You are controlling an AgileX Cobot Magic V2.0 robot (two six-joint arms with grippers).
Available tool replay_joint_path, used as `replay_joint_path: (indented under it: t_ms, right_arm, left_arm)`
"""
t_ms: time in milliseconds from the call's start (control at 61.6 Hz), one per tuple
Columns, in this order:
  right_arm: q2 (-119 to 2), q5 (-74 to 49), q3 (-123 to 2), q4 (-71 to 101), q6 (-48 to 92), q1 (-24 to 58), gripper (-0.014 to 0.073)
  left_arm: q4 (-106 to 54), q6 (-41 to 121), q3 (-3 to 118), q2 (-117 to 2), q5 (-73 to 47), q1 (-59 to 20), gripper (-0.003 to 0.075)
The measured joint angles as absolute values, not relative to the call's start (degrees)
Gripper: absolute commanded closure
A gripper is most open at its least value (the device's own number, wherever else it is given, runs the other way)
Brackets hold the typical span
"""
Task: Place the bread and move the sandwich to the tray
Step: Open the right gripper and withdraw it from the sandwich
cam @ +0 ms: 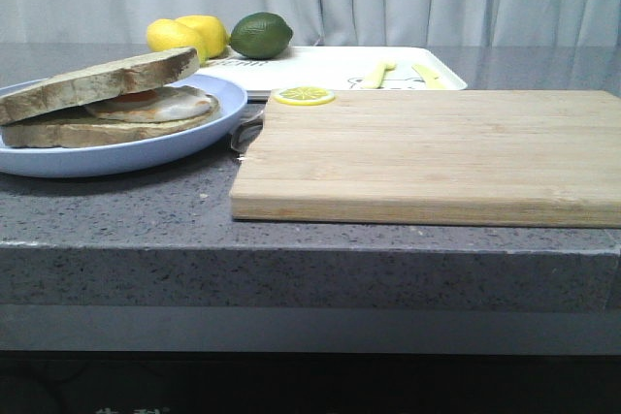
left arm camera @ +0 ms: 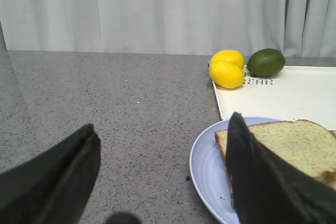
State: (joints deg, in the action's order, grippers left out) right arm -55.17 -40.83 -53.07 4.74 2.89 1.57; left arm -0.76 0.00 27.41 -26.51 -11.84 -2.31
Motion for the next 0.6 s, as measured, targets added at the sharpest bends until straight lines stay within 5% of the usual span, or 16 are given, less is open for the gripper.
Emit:
replay_joint_path:
  t_ms: [341, 600]
  right_arm:
    - [-29.24, -28.78, -27.26, 6.88, 2.43, 1.88, 0.0655]
    - [-22.15, -24.68, -22.36, 7.72, 2.43, 1.88, 0.0655]
  left_arm:
    - [-0.76, 0.0, 27.41, -26.51, -11.84, -2.31, 0.0231]
    - [-1.38, 0.0, 28.44, -27.44, -10.34, -2.31, 0.0231]
